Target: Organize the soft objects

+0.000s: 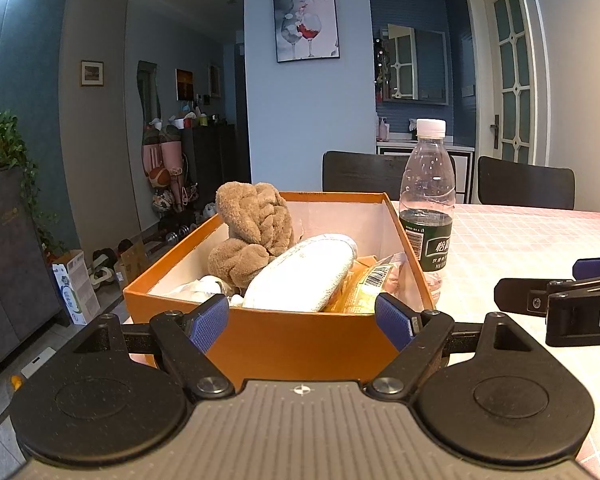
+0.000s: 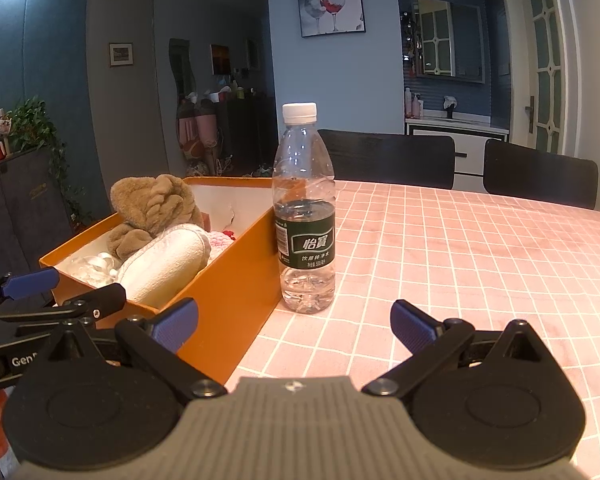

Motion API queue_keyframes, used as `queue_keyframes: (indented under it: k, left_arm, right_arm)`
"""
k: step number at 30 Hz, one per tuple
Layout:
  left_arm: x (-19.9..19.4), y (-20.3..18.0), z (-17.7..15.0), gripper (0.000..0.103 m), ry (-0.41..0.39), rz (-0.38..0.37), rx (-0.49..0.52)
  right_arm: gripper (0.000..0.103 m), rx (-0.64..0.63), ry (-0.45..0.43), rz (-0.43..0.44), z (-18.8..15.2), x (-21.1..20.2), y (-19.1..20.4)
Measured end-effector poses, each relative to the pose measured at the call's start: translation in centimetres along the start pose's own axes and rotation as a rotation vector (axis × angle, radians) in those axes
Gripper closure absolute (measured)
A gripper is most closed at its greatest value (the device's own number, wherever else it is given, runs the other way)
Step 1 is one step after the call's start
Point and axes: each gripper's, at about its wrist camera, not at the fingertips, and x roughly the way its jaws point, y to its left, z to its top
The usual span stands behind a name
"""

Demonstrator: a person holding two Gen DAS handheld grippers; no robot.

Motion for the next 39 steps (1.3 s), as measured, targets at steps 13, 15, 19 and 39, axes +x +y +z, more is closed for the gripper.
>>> queue_keyframes:
  k: [13, 15, 19, 39]
  left_arm:
    - [0.09, 0.02, -0.17, 0.006, 0.007, -0.005, -0.008]
    - [0.11, 0.02, -0.21, 0.006, 0.007, -0.005, -0.008]
    - [0.09, 0.02, -0.26, 0.006, 0.009, -0.004, -0.011]
    - [-0.2, -0.15, -0.31, 0.006, 0.005, -0.01, -0.022]
  right_arm:
    - [0.003, -0.002, 0.006, 0.003, -0.22, 0.13, 0.08]
    - [0.003, -0.002, 0.007, 0.004, -0.27, 0.13, 0.13]
    - [0.003, -0.005, 0.008, 0.006, -0.29, 0.13, 0.1]
    - [0.003, -0.001, 0.01, 0.005, -0.52, -0.03, -0.03]
